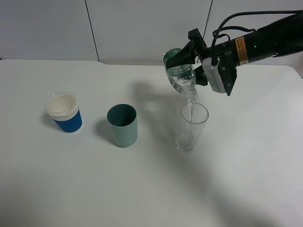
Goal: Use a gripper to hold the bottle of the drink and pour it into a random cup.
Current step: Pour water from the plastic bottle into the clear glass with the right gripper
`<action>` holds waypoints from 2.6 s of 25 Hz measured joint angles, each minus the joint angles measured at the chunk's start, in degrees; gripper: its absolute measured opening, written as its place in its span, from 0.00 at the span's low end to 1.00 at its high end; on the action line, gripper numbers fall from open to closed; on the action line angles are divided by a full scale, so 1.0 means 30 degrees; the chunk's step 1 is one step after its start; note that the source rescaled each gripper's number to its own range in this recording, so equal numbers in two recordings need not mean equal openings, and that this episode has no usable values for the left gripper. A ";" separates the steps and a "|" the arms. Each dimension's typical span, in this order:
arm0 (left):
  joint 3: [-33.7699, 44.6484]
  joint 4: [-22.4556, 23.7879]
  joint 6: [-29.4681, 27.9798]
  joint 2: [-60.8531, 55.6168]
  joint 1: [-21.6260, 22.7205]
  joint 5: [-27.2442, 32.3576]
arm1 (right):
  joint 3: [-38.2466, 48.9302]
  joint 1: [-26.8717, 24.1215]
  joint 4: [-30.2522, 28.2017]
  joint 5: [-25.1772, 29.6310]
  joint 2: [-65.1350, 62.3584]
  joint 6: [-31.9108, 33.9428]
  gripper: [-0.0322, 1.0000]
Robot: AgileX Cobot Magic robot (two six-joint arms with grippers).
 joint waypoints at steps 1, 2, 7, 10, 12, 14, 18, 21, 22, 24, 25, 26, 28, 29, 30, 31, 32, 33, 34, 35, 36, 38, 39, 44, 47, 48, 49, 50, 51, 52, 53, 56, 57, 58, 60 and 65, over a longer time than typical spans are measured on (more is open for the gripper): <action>0.0000 0.0000 0.0000 0.0000 0.0000 0.0000 | 0.0000 0.0000 0.0000 -0.0017 0.0000 0.0000 0.04; 0.0000 0.0000 0.0000 0.0000 0.0000 0.0000 | 0.0000 0.0000 0.0000 -0.0024 0.0000 0.0000 0.04; 0.0000 0.0000 0.0000 0.0000 0.0000 0.0000 | 0.0000 0.0000 0.0000 -0.0064 -0.0020 -0.0177 0.04; 0.0000 0.0000 0.0000 0.0000 0.0000 0.0000 | 0.0000 0.0000 0.0000 -0.0078 -0.0037 -0.0243 0.04; 0.0000 0.0000 0.0000 0.0000 0.0000 0.0000 | 0.0000 0.0000 0.0000 -0.0078 -0.0037 -0.0302 0.04; 0.0000 0.0000 0.0000 0.0000 0.0000 0.0000 | 0.0000 0.0000 0.0000 -0.0078 -0.0037 -0.0302 0.04; 0.0000 0.0000 0.0000 0.0000 0.0000 0.0000 | 0.0000 0.0000 0.0000 -0.0078 -0.0079 -0.0305 0.04; 0.0000 0.0000 0.0000 0.0000 0.0000 0.0000 | 0.0000 0.0000 0.0000 -0.0078 -0.0137 -0.0357 0.04; 0.0000 0.0000 0.0000 0.0000 0.0000 0.0000 | 0.0000 0.0000 0.0000 -0.0078 -0.0159 -0.0363 0.04; 0.0000 0.0000 0.0000 0.0000 0.0000 0.0000 | 0.0000 0.0000 0.0000 -0.0078 -0.0215 -0.0363 0.04; 0.0000 0.0000 0.0000 0.0000 0.0000 0.0000 | 0.0000 0.0000 0.0000 -0.0078 -0.0235 -0.0380 0.04; 0.0000 0.0000 0.0000 0.0000 0.0000 0.0000 | 0.0000 0.0000 0.0000 -0.0078 -0.0255 -0.0379 0.04; 0.0000 0.0000 0.0000 0.0000 0.0000 0.0000 | 0.0000 0.0000 0.0000 -0.0078 -0.0310 -0.0379 0.04; 0.0000 0.0000 0.0000 0.0000 0.0000 0.0000 | 0.0000 0.0000 0.0000 -0.0078 -0.0355 -0.0379 0.04; 0.0000 0.0000 0.0000 0.0000 0.0000 0.0000 | 0.0000 0.0000 0.0000 -0.0078 -0.0406 -0.0379 0.04; 0.0000 0.0000 0.0000 0.0000 0.0000 0.0000 | 0.0000 0.0000 0.0000 -0.0084 -0.0451 -0.0379 0.04; 0.0000 0.0000 0.0000 0.0000 0.0000 0.0000 | 0.0000 0.0000 0.0000 -0.0084 -0.0474 -0.0379 0.04; 0.0000 0.0000 0.0000 0.0000 0.0000 0.0000 | 0.0000 0.0000 0.0000 -0.0084 -0.0491 -0.0379 0.04; 0.0000 0.0000 0.0000 0.0000 0.0000 0.0000 | 0.0000 0.0000 0.0000 -0.0084 -0.0496 -0.0379 0.04; 0.0000 0.0000 0.0000 0.0000 0.0000 0.0000 | 0.0000 0.0000 0.0000 -0.0084 -0.0512 -0.0384 0.04; 0.0000 0.0000 0.0000 0.0000 0.0000 0.0000 | 0.0000 0.0000 0.0000 -0.0084 -0.0542 -0.0400 0.04; 0.0000 0.0000 0.0000 0.0000 0.0000 0.0000 | 0.0000 0.0000 0.0000 -0.0084 -0.0566 -0.0485 0.04; 0.0000 0.0000 0.0000 0.0000 0.0000 0.0000 | 0.0000 0.0000 0.0000 -0.0084 -0.0573 -0.0484 0.04; 0.0000 0.0000 0.0000 0.0000 0.0000 0.0000 | 0.0000 0.0000 0.0000 -0.0084 -0.0629 -0.0538 0.04; 0.0000 0.0017 0.0000 0.0000 0.0000 0.0000 | 0.0000 0.0000 0.0000 -0.0084 -0.0665 -0.0775 0.04; 0.0000 0.0017 0.0000 0.0000 0.0000 0.0000 | 0.0000 0.0000 0.0000 -0.0084 -0.0665 -0.0874 0.04; 0.0000 0.0017 0.0000 0.0000 0.0000 0.0000 | 0.0000 0.0000 0.0000 -0.0084 -0.0681 -0.0973 0.04; 0.0000 0.0017 0.0000 0.0000 0.0000 0.0000 | 0.0000 0.0000 0.0000 -0.0084 -0.0681 -0.1017 0.04; 0.0000 0.0017 0.0000 0.0000 0.0000 0.0000 | 0.0000 0.0000 0.0000 -0.0084 -0.0684 -0.1013 0.04; 0.0000 0.0017 0.0000 0.0000 0.0000 0.0000 | 0.0000 0.0000 0.0000 -0.0084 -0.0684 -0.1013 0.04; 0.0000 0.0017 0.0000 0.0000 0.0000 0.0000 | 0.0000 0.0000 0.0000 -0.0084 -0.0700 -0.1036 0.04; 0.0000 0.0017 0.0000 0.0000 0.0000 0.0000 | 0.0000 0.0000 0.0000 -0.0084 -0.0700 -0.1106 0.04; 0.0000 0.0017 0.0000 0.0000 0.0000 0.0000 | 0.0000 0.0000 0.0000 -0.0084 -0.0700 -0.1149 0.04; 0.0000 0.0017 0.0000 0.0000 0.0000 0.0000 | 0.0000 0.0000 0.0000 -0.0100 -0.0700 -0.1149 0.04; 0.0000 0.0017 0.0000 0.0000 0.0000 0.0000 | 0.0000 0.0000 0.0000 -0.0100 -0.0700 -0.1149 0.04; 0.0000 0.0017 0.0000 0.0000 0.0000 0.0000 | 0.0000 0.0000 0.0000 -0.0100 -0.0700 -0.1216 0.04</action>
